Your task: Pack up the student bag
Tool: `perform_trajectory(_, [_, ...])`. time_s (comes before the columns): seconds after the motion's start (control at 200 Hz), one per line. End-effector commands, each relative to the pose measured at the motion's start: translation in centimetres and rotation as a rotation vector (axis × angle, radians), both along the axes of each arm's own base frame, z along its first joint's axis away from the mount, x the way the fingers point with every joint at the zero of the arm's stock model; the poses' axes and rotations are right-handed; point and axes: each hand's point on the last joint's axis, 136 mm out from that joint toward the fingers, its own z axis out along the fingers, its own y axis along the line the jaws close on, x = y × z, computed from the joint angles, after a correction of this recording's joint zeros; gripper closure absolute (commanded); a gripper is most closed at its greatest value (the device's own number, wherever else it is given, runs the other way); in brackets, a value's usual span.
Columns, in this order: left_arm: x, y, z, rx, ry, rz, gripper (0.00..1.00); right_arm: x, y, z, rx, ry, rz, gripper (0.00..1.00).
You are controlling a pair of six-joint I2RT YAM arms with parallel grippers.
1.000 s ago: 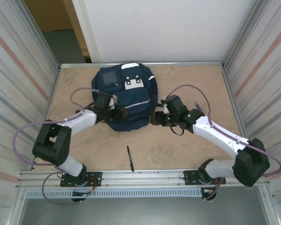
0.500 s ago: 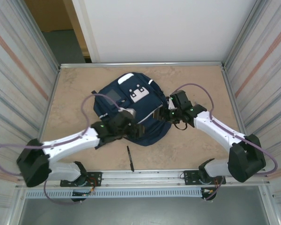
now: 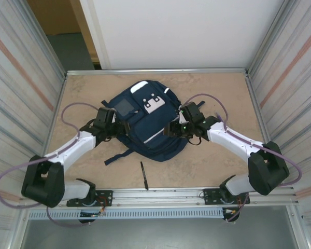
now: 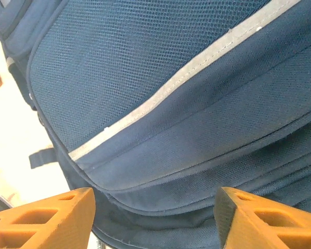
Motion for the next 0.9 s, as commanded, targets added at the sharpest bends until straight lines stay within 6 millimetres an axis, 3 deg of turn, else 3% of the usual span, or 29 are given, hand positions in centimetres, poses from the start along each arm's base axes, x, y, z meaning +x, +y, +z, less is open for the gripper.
perform_trajectory(0.0, [2.6,-1.1,0.5,-0.027,-0.046,-0.074,0.39,0.5,0.6,0.4,-0.007,-0.026,0.014,0.38])
perform_trajectory(0.14, [3.6,-0.4,-2.4,-0.027,0.004,-0.025,0.36,0.0,0.8,-0.8,-0.037,-0.013,0.035,0.38])
perform_trajectory(0.195, [3.9,-0.9,-3.0,-0.077,-0.002,-0.035,0.39,-0.3,1.0,-1.2,-0.051,-0.022,0.048,0.38])
perform_trajectory(0.386, [2.4,-2.8,-3.4,-0.209,0.041,-0.071,0.87,0.9,0.8,-3.6,-0.107,-0.041,0.048,0.39])
perform_trajectory(0.471, [0.9,-2.9,-2.7,-0.196,0.032,-0.068,0.99,2.1,1.1,-4.7,-0.105,-0.038,0.057,0.42])
perform_trajectory(0.571, [-1.4,-2.6,-2.0,-0.157,0.031,-0.033,1.00,3.1,2.4,-5.9,-0.073,-0.004,0.073,0.47])
perform_trajectory(0.671, [-3.7,-3.5,-0.8,-0.235,0.034,-0.006,1.00,4.5,3.1,-6.8,-0.084,0.003,0.064,0.47])
perform_trajectory(0.817, [-6.2,-4.0,0.7,-0.265,-0.022,0.058,0.98,8.4,3.4,-7.0,-0.087,-0.042,0.046,0.46])
perform_trajectory(0.892, [-7.0,-3.9,0.5,-0.293,-0.010,0.122,0.96,10.5,4.8,-6.2,-0.033,-0.082,0.076,0.48])
